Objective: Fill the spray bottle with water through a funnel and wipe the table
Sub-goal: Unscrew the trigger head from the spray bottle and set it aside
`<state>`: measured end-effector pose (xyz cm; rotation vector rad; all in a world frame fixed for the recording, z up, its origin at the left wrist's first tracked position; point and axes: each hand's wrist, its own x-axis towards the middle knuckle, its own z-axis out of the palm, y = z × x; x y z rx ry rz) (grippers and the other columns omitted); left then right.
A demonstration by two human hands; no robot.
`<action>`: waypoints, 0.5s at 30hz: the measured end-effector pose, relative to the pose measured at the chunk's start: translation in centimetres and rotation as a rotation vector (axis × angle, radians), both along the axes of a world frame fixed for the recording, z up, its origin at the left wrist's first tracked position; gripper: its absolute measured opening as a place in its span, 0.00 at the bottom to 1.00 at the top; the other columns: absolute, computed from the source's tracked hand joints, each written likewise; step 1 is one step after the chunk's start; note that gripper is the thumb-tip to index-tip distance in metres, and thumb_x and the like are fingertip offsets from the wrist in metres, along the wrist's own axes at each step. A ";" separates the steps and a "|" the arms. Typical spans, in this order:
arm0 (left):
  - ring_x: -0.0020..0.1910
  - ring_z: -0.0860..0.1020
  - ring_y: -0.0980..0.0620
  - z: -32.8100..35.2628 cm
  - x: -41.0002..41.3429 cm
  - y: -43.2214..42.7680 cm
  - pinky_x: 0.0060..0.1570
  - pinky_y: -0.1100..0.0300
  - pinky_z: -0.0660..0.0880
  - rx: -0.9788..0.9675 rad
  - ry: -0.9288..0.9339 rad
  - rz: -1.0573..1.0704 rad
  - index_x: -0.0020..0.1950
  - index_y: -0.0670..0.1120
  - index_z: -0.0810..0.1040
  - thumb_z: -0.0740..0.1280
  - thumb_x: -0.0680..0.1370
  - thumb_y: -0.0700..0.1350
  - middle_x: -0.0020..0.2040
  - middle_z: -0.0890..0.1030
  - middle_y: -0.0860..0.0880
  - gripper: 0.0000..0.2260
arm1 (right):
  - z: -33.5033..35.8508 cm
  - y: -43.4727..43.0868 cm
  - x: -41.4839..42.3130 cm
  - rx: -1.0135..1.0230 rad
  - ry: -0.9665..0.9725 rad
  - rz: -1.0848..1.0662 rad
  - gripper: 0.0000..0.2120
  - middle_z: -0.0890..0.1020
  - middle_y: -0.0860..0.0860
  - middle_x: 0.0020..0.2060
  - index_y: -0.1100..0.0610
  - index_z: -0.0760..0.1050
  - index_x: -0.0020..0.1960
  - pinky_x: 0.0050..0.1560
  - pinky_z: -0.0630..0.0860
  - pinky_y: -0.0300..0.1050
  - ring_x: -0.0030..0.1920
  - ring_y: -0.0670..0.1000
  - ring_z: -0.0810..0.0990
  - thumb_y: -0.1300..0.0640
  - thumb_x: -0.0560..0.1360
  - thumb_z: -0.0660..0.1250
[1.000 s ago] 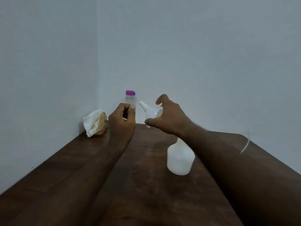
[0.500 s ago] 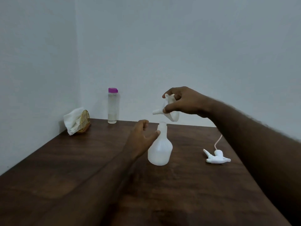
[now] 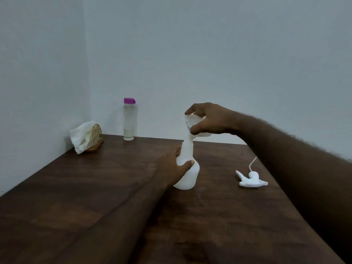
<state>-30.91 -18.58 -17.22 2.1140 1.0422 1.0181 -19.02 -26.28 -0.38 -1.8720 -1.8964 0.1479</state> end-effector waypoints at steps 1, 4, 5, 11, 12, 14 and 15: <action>0.63 0.74 0.50 0.0 0.1 0.1 0.64 0.55 0.71 -0.007 0.017 0.004 0.72 0.50 0.65 0.69 0.75 0.59 0.69 0.73 0.49 0.30 | 0.0 0.2 -0.2 -0.005 -0.013 0.009 0.26 0.77 0.47 0.58 0.45 0.74 0.66 0.52 0.77 0.42 0.54 0.48 0.78 0.55 0.69 0.73; 0.65 0.72 0.49 -0.1 0.3 0.3 0.68 0.52 0.69 -0.045 0.078 0.008 0.73 0.51 0.63 0.67 0.75 0.60 0.71 0.71 0.49 0.30 | -0.6 1.0 -0.8 -0.029 -0.022 0.038 0.26 0.77 0.45 0.60 0.42 0.76 0.66 0.54 0.75 0.40 0.56 0.46 0.76 0.54 0.69 0.71; 0.65 0.72 0.49 -0.1 0.4 0.4 0.68 0.51 0.69 -0.050 0.082 0.006 0.73 0.51 0.63 0.67 0.75 0.61 0.71 0.71 0.49 0.30 | -0.9 1.3 -1.0 -0.028 -0.010 0.045 0.25 0.77 0.45 0.61 0.42 0.76 0.65 0.54 0.75 0.40 0.56 0.46 0.76 0.54 0.69 0.70; 0.64 0.73 0.50 -0.6 0.3 0.5 0.67 0.51 0.70 -0.028 0.062 0.001 0.72 0.52 0.64 0.67 0.74 0.62 0.70 0.72 0.50 0.30 | -2.7 2.9 -1.3 0.017 -0.020 0.039 0.22 0.77 0.46 0.66 0.43 0.77 0.65 0.55 0.70 0.38 0.58 0.45 0.74 0.53 0.72 0.66; 0.64 0.73 0.50 -0.7 0.3 0.6 0.67 0.51 0.70 -0.030 0.064 0.001 0.72 0.52 0.64 0.67 0.74 0.62 0.70 0.72 0.50 0.30 | -3.0 3.0 -1.3 0.027 -0.022 0.032 0.22 0.77 0.46 0.66 0.44 0.76 0.66 0.56 0.69 0.38 0.59 0.46 0.74 0.54 0.73 0.65; 0.64 0.72 0.50 -0.8 0.4 0.7 0.68 0.52 0.69 -0.040 0.068 0.003 0.73 0.52 0.64 0.66 0.74 0.62 0.70 0.71 0.50 0.30 | -3.5 3.2 -1.2 0.050 -0.042 0.020 0.22 0.77 0.46 0.66 0.45 0.75 0.68 0.55 0.69 0.37 0.61 0.47 0.75 0.55 0.74 0.65; 0.64 0.72 0.49 -0.9 0.5 0.7 0.67 0.53 0.69 -0.047 0.066 0.007 0.73 0.52 0.64 0.66 0.74 0.62 0.70 0.71 0.50 0.30 | -3.7 3.3 -1.2 0.066 -0.064 0.014 0.23 0.77 0.46 0.66 0.45 0.74 0.68 0.55 0.70 0.38 0.61 0.47 0.75 0.55 0.74 0.64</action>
